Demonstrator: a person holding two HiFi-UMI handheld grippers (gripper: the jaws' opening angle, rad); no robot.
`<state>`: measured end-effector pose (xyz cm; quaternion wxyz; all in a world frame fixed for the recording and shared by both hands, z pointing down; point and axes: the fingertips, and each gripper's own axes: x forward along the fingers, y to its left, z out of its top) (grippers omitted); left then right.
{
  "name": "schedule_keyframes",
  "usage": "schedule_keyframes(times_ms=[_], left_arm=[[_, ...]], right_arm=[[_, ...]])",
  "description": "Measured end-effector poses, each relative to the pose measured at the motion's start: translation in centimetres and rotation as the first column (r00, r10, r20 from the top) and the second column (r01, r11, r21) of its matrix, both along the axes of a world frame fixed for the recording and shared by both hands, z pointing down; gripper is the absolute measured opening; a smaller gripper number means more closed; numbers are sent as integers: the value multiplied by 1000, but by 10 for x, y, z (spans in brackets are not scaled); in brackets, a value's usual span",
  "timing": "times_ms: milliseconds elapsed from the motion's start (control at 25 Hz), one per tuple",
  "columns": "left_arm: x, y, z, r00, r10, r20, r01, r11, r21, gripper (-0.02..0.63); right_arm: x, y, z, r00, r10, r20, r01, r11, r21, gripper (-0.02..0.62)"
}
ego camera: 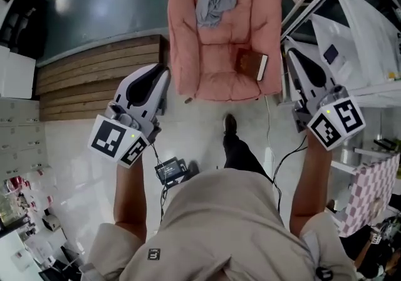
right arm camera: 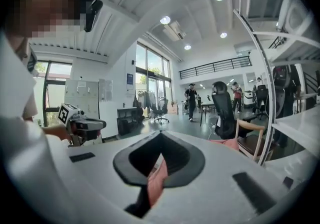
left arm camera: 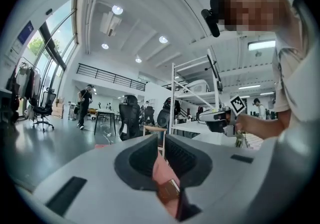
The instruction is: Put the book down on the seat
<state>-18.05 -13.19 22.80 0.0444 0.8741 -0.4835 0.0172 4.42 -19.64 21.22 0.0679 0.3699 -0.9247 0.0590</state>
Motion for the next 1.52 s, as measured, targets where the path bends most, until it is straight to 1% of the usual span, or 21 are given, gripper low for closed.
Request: schedule_keyframes(times_ms=[120,240,400,640,1000,1080,1240,1360,1520], left_arm=[[-11,16,-24,1000,6,7,-6,999,51,25],[-27,31,-41,1000,9,15,-10,996,84,25],[-12,68,-61,999,30,30,-33,993,117,25],[-12,89,-74,998,40,38,-45,989,142,25],[-15,103,-69,998,55,35,-59,989,134,25],[-13,104,-66,998,56,35,-60,989,133,25],[-12,93,-48,998,50,43,-55,990,128,25],[-11,93,-47,998,49,43,-53,991,124,25],[0,93,-46,998,48,43,-53,991,122,25]], right_arm=[[-12,22,-29,1000,-3,3,3,999,54,-8],[-30,43,-50,1000,-14,-1,14,996,92,-8],[-20,86,-75,1000,-18,-1,18,991,132,-8],[-24,114,-89,999,-7,-52,16,985,174,-9],[-34,134,-87,998,-21,-62,31,986,165,-9],[-32,135,-84,998,-18,-63,28,986,162,-9],[-28,123,-61,998,-19,-55,28,988,153,-9],[-27,123,-61,998,-19,-55,27,989,148,-9],[-15,122,-59,998,-17,-54,24,989,144,-9]])
